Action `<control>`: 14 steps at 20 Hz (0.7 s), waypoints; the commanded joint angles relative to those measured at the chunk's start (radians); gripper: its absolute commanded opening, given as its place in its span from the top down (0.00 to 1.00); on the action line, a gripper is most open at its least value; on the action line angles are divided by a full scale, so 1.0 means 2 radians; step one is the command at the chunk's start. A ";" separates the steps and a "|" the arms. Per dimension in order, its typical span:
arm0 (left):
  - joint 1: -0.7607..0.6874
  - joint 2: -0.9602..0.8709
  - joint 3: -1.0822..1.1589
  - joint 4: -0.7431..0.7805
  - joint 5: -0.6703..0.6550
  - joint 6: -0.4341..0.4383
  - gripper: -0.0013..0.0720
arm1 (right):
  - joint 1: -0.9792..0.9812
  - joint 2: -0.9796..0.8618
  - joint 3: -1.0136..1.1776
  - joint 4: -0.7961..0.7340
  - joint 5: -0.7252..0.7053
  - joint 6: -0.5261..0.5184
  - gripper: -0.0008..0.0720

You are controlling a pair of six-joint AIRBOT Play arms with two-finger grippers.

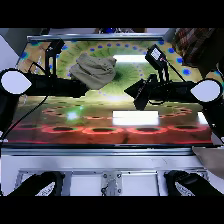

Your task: Fold the clothes and pants, and hang the long-sleeved shirts on hangers.

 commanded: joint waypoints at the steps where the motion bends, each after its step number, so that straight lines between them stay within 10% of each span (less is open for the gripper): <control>1: 0.000 0.000 0.000 0.000 0.000 0.001 0.96 | 0.000 0.000 0.000 0.000 0.000 0.000 0.96; 7: -0.005 -0.001 0.000 0.004 0.024 0.001 0.96 | 0.001 0.000 0.000 0.000 0.000 0.000 0.96; 8: -0.005 -0.004 0.000 0.005 0.049 0.010 0.74 | 0.000 0.000 0.000 0.000 0.000 0.000 0.96; 9: -0.004 -0.010 0.002 0.006 0.079 0.024 0.14 | 0.000 0.000 0.000 0.000 0.000 0.000 0.96; 10: 0.000 -0.024 0.011 0.011 0.102 0.022 0.00 | 0.001 0.000 0.000 0.000 0.000 0.000 0.96; 14: 0.045 -0.136 0.074 0.045 0.151 -0.003 0.00 | 0.000 0.000 0.000 0.000 0.000 0.000 0.96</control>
